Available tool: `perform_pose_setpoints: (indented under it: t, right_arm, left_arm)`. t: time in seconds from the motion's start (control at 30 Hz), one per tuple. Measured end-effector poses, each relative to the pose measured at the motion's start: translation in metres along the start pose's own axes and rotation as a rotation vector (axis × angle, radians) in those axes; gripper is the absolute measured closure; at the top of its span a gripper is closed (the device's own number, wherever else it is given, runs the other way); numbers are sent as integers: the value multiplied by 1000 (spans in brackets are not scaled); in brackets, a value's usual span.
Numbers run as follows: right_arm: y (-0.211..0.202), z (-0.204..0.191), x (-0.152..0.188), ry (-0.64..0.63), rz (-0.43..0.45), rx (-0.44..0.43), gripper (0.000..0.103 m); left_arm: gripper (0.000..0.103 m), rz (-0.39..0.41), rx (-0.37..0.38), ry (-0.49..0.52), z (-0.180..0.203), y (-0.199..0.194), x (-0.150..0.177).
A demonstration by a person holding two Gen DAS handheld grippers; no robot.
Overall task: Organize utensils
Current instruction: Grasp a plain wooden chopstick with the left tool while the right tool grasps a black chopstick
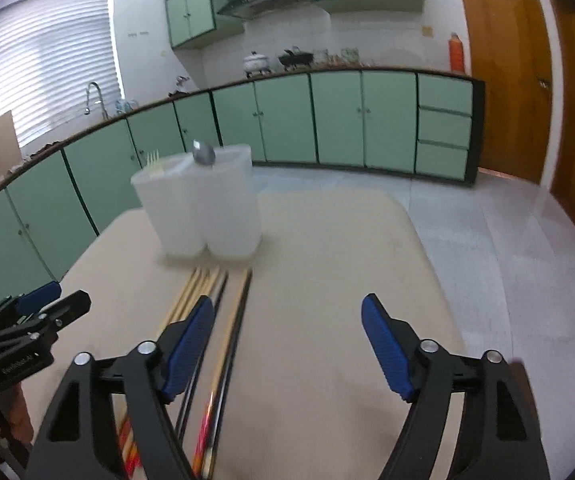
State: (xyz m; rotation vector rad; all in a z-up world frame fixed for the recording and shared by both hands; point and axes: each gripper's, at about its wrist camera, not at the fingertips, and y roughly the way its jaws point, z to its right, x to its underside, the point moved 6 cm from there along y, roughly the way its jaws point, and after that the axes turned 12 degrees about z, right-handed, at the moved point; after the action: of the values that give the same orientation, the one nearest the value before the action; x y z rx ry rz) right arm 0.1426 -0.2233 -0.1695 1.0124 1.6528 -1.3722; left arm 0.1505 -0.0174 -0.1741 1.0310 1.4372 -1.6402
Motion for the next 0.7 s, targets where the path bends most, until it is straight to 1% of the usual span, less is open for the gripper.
perform_pose_setpoints:
  t: [0.07, 0.13, 0.23, 0.3, 0.37, 0.47, 0.7]
  right_arm:
    - [-9, 0, 12, 0, -14, 14, 35]
    - [-17, -3, 26, -16, -35, 17, 41]
    - [-26, -8, 38, -32, -68, -6, 45]
    - [-28, -16, 42, -47, -89, -26, 47]
    - [-33, -21, 49, -72, -110, -39, 48]
    - [-40, -22, 60, -70, -140, -53, 52]
    - [-48, -30, 80, -99, -194, -70, 55]
  left_arm:
    - [33, -31, -3, 0, 0, -7, 17]
    - [34, -57, -2, 5, 2, -14, 32]
    - [34, -93, 5, 14, 5, -20, 48]
    - [35, -112, 14, 13, 9, -23, 59]
    - [36, -131, 20, 16, 12, -25, 66]
    - [39, -148, 34, 24, 17, -26, 69]
    - [39, -179, 47, 40, 24, -30, 82]
